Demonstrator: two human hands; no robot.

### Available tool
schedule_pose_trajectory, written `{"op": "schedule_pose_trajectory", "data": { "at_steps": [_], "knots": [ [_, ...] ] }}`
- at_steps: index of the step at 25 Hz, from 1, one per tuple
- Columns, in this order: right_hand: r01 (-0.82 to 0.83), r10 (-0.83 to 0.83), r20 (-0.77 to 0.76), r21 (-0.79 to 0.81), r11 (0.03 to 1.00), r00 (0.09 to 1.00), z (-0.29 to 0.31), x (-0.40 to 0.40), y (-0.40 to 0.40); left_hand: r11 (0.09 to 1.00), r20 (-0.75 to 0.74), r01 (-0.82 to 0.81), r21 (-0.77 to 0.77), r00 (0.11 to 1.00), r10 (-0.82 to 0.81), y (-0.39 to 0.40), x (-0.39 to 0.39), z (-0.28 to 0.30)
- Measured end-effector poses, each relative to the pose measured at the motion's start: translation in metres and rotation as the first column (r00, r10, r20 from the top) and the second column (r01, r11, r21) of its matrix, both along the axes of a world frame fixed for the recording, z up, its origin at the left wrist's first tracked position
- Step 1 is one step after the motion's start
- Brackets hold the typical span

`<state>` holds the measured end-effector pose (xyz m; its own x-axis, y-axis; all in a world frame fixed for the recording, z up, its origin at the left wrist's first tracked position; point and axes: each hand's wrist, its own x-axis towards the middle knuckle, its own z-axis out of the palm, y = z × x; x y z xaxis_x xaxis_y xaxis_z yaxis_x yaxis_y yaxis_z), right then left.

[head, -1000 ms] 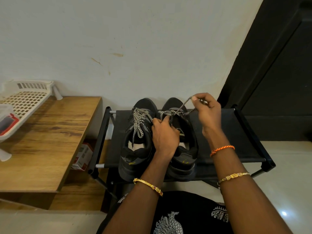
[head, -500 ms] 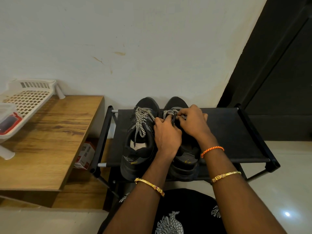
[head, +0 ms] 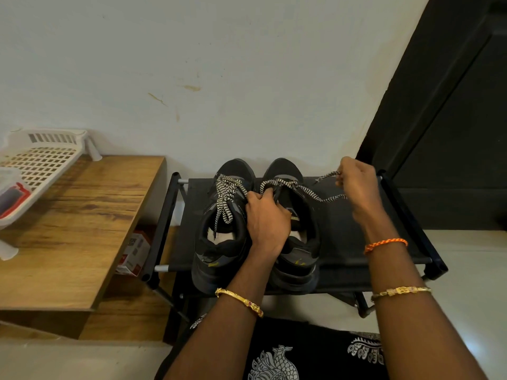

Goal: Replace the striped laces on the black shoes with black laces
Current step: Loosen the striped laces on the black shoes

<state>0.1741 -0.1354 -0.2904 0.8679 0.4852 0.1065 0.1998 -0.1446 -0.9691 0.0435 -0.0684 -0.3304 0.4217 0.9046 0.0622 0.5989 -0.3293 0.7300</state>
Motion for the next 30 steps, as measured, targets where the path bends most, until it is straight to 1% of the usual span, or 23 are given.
{"op": "schedule_pose_trajectory", "data": {
  "at_steps": [2,4,5,6,7,9,10,11,12,13,15,17,19,20,24,28,30],
  "knots": [
    [0.099,-0.098,0.013,-0.089,0.991,0.995,-0.007,0.009,-0.011,1.000,-0.010,-0.002,0.001,1.000,0.002,0.000,0.000,0.000],
    [0.146,-0.133,0.068,-0.261,0.954,0.989,-0.015,0.015,-0.014,1.000,-0.029,-0.002,0.026,1.000,0.003,0.001,-0.001,0.002],
    [0.157,-0.121,0.121,-0.368,0.917,0.985,-0.018,0.013,-0.014,0.998,-0.049,-0.005,0.065,0.999,0.008,0.002,-0.001,0.003],
    [0.142,-0.071,0.170,-0.455,0.879,0.983,-0.017,0.010,-0.013,0.992,-0.082,-0.004,0.123,0.997,0.015,0.002,-0.001,0.005],
    [0.108,-0.003,0.206,-0.497,0.861,0.979,-0.016,0.006,-0.010,0.982,-0.119,0.004,0.191,0.993,0.019,0.003,-0.001,0.006],
    [-0.024,0.147,0.200,-0.511,0.859,0.969,-0.012,-0.005,-0.003,0.952,-0.170,0.045,0.301,0.985,0.007,0.004,0.001,0.010],
    [-0.113,0.232,0.174,-0.512,0.852,0.957,-0.012,-0.011,0.001,0.941,-0.178,0.077,0.331,0.984,-0.018,0.005,0.003,0.012],
    [-0.184,0.314,0.164,-0.535,0.825,0.935,-0.013,-0.016,0.005,0.931,-0.180,0.119,0.345,0.982,-0.058,0.007,0.006,0.014],
    [-0.206,0.374,0.192,-0.573,0.794,0.907,-0.015,-0.021,0.009,0.922,-0.182,0.170,0.347,0.977,-0.112,0.010,0.009,0.017],
    [-0.181,0.394,0.247,-0.598,0.781,0.885,-0.017,-0.026,0.012,0.915,-0.187,0.225,0.335,0.968,-0.170,0.014,0.011,0.019],
    [-0.069,0.318,0.340,-0.580,0.811,0.885,-0.018,-0.032,0.017,0.907,-0.218,0.305,0.292,0.944,-0.248,0.023,0.016,0.022],
    [0.000,0.210,0.337,-0.529,0.848,0.918,-0.018,-0.034,0.020,0.907,-0.268,0.327,0.266,0.929,-0.257,0.027,0.021,0.024],
    [-0.024,0.169,0.260,-0.481,0.877,0.951,-0.018,-0.032,0.022,0.909,-0.311,0.326,0.259,0.919,-0.241,0.028,0.025,0.024],
    [-0.036,0.166,0.232,-0.482,0.876,0.959,-0.019,-0.030,0.023,0.911,-0.322,0.322,0.256,0.917,-0.234,0.028,0.028,0.024],
    [-0.041,0.176,0.202,-0.537,0.842,0.963,-0.019,-0.017,0.023,0.926,-0.295,0.299,0.231,0.928,-0.227,0.027,0.033,0.019],
    [-0.076,0.133,0.090,-0.469,0.880,0.987,-0.022,-0.005,0.022,0.944,-0.293,0.301,0.133,0.922,-0.252,0.026,0.031,0.011],
    [-0.096,0.127,0.041,-0.442,0.892,0.991,-0.024,-0.004,0.023,0.951,-0.246,0.299,0.077,0.930,-0.272,0.026,0.031,0.008]
  ]
}}
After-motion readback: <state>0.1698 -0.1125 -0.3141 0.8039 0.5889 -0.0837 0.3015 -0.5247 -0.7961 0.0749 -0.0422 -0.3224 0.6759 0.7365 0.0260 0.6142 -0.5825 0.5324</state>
